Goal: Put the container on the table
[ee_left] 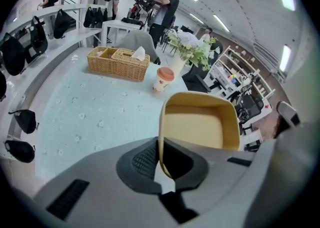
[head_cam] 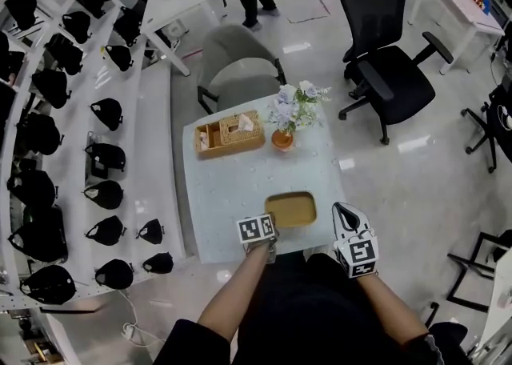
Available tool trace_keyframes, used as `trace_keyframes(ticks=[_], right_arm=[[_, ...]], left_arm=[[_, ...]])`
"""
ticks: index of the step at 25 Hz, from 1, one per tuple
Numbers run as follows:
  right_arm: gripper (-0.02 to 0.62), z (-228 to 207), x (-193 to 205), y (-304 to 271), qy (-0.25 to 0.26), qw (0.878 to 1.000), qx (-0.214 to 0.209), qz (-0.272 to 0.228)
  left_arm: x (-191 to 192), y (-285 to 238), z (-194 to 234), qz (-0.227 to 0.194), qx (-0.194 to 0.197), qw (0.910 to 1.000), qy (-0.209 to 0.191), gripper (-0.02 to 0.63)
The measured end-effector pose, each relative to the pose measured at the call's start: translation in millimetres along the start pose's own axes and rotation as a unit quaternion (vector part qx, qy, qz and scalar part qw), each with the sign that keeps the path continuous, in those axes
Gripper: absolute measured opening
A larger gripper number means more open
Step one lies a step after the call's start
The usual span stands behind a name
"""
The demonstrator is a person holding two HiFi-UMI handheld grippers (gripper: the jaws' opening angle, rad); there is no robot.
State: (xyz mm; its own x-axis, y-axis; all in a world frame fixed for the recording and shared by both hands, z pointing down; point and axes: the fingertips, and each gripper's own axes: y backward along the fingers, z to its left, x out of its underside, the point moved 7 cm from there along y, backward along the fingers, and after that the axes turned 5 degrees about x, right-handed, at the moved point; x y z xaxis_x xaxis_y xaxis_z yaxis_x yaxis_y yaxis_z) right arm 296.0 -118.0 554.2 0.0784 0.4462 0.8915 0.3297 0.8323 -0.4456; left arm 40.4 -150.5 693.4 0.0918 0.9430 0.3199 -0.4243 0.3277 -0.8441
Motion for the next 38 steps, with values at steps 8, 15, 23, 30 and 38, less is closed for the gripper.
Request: trace_keyframes(ticks=[8, 15, 23, 30, 38], right_arm=[[-0.002, -13.2, -8.6, -49.8, -0.067, 0.997, 0.023, 0.036], [-0.002, -23.1, -22.5, -109.6, -0.045, 0.997, 0.024, 0.053], [-0.002, -23.5, -19.7, -141.2, -0.076, 0.994, 0.023, 0.078], [-0.002, -22.1, -9.0, -156.2, -0.068, 0.992, 0.015, 0.102], [-0.002, -22.1, -8.4, -166.5, -0.054, 0.992, 0.014, 0.109]], left_arm=[[-52.3, -50.9, 8.9, 0.009, 0.014, 0.9999, 0.005, 0.011], [-82.8, -97.2, 20.2, 0.012, 0.013, 0.9991, 0.038, 0.011], [-99.5, -143.4, 42.6, 0.031, 0.004, 0.997, 0.07, 0.011], [-111.3, -170.4, 56.4, 0.038, -0.001, 0.9953, 0.089, 0.011], [-119.0, -189.9, 61.9, 0.053, 0.0, 0.9945, 0.09, 0.012]])
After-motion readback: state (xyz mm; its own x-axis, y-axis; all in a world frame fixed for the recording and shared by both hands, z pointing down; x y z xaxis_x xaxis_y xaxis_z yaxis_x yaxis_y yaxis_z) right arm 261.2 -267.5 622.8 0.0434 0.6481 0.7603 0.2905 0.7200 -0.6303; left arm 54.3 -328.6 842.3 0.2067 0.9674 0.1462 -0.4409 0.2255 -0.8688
